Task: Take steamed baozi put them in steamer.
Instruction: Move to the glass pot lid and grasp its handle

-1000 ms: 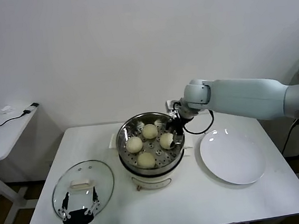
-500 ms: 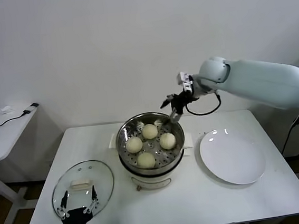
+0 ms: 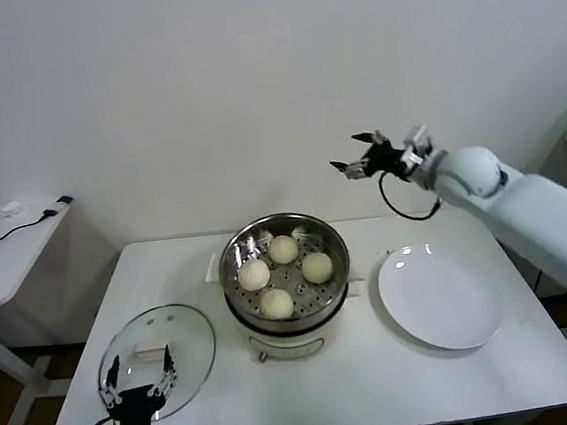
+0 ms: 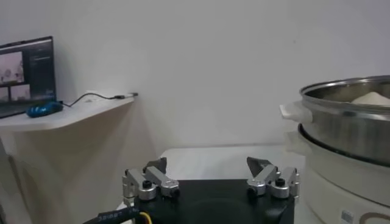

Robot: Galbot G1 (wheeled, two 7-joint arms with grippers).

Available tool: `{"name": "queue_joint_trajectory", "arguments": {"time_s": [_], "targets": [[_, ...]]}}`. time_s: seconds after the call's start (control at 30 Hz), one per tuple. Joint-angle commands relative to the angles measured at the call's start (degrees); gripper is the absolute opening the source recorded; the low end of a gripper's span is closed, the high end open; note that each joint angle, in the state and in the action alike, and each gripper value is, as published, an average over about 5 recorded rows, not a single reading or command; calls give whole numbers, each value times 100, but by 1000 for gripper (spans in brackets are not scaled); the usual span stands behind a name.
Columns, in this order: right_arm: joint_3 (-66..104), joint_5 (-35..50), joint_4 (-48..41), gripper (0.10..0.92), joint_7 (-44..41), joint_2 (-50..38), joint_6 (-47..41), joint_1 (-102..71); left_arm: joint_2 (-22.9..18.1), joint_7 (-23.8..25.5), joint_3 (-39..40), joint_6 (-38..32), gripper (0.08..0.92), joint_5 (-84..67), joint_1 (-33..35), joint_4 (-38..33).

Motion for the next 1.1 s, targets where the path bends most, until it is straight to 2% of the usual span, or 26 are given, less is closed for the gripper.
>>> {"name": "queue_joint_trajectory", "arguments": {"time_s": [0.03,0.2,0.37,0.53,0.6,0.67,0.8,0.87,0.97,1.1], "targets": [[6577,-1322,1407,823,815,562,843,-6670,83,254,-26,0,823,-108,-358,246],[7139,-1510,1267,823,540,1420,1720,-7686,209,283,-9,53,823,221,-442,365],[7020,-1728,1131,823,454,2006,2389,-8155,416,263,-54,73,823,826,-486,439],[6633,-1935,1023,823,438,2409,2862,-8293,544,130,-229,-587,823,1598,-565,803],[6502,-2012,1009,823,449,2546,2921,-8280,582,-166,-320,-1078,823,2511,-596,1065],[6399,-2066,1008,823,474,2651,2913,-8259,623,-681,-397,-1465,823,3747,-643,1380],[6264,-2248,985,823,583,2799,2846,-8201,786,-2242,-362,-1548,823,6101,-725,2106],[6220,-2300,970,823,631,2858,2806,-8167,886,-2751,-329,-1500,823,6925,-737,2462],[6181,-2319,971,823,659,2908,2739,-8127,1010,-2885,-292,-1356,823,7558,-705,2831],[6173,-2333,975,823,653,2906,2694,-8105,1043,-2714,-289,-1166,823,7818,-662,3013]]}}
